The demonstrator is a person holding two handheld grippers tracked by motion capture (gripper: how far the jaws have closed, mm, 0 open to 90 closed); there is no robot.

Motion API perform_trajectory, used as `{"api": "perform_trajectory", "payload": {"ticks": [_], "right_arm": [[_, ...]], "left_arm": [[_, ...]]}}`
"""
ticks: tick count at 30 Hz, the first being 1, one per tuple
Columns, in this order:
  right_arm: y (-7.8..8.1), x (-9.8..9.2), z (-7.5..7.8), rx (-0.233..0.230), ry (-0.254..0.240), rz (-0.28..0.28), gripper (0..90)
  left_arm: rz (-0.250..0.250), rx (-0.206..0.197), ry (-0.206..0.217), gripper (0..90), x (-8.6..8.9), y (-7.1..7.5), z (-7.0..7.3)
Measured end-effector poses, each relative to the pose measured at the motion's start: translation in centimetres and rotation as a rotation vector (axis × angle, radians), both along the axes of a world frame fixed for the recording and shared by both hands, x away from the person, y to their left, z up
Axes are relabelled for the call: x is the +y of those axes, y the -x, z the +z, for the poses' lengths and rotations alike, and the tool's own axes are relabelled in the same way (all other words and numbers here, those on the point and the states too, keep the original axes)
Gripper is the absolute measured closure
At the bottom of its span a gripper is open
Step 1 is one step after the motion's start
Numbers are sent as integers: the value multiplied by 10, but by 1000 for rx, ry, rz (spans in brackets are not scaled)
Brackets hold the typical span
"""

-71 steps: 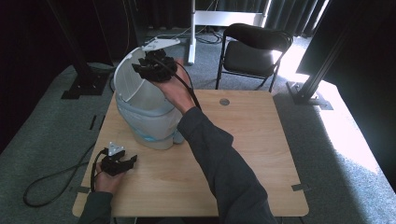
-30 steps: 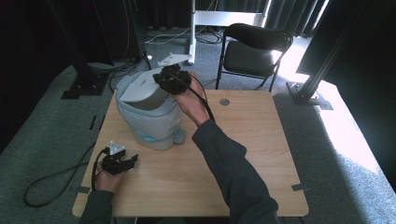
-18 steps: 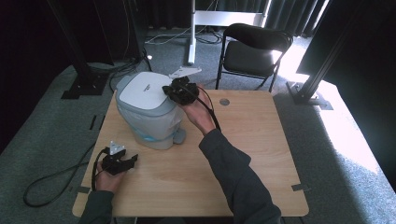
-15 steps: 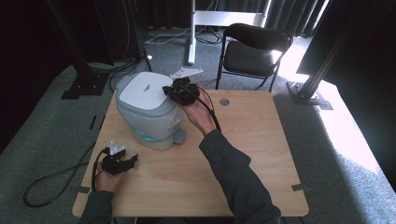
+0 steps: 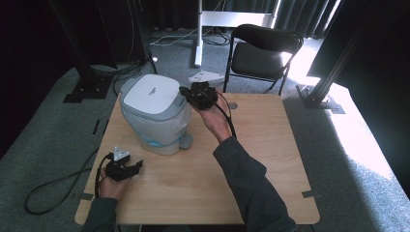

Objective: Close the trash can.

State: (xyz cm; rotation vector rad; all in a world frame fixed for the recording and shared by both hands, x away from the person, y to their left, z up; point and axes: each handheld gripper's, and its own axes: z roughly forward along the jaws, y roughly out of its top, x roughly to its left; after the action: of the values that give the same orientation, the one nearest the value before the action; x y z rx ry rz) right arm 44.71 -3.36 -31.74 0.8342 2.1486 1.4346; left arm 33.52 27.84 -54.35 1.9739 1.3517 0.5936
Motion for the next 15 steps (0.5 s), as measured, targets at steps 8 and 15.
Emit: {"api": "perform_trajectory", "payload": {"ticks": [8, 15], "right_arm": [[-7, -30, -18, 30, 17, -66, 900], [-12, -59, -34, 58, 57, -111, 900]], "left_arm": [[-1, -1, -2, 393, 0, -1, 0], [0, -1, -3, 393, 0, -1, 0]]}}
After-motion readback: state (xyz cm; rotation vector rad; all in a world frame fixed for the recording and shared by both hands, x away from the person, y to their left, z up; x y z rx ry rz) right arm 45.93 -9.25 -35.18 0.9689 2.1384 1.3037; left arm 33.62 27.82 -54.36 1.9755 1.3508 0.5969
